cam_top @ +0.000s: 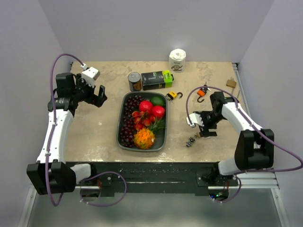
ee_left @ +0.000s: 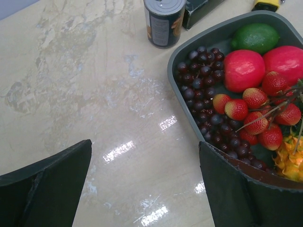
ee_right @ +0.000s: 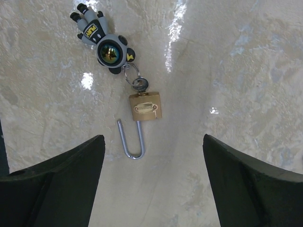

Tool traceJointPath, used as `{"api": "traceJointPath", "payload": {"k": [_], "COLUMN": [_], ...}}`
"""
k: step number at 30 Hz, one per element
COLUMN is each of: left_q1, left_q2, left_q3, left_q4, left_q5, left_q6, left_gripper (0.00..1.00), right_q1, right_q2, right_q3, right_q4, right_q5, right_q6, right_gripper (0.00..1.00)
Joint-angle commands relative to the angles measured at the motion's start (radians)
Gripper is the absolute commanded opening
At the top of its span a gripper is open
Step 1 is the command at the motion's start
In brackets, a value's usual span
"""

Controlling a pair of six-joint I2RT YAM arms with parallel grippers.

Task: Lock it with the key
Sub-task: Pick up the lock from the center of the board.

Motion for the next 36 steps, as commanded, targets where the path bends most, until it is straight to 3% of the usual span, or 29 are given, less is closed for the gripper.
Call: {"api": "traceJointPath", "payload": {"k": [1,13,30,36], "left_q1": [-0.009,-0.02,-0.021,-0.021], "left_q2": [0.0,0.021,0.053,0.09], "left_q3": [0.007,0.005,0.022,0.06], "left_q4": [0.01,0.016,0.013,-0.007], "left_q5": [0.054,0.083,0.081,0.098], "left_q6": [0.02,-0.004,-0.02,-0.013], "left_gripper": [0.99,0.99,0.99,0.99], "right_q1": [-0.001,0.001,0.004,0.004], "right_q2": [0.027,0.104,0.15,0.135], "right_q3": [-0.035,-0.064,-0.128,-0.181], "right_q4": [0.057,0.119,0.169,0.197], "right_q5": [-0.002,-0.018,-0.022,-0.009], "right_q6": [-0.084,-0.068,-0.054,-0.056], "right_gripper": [0.84,0.63,0.55,0.44]}}
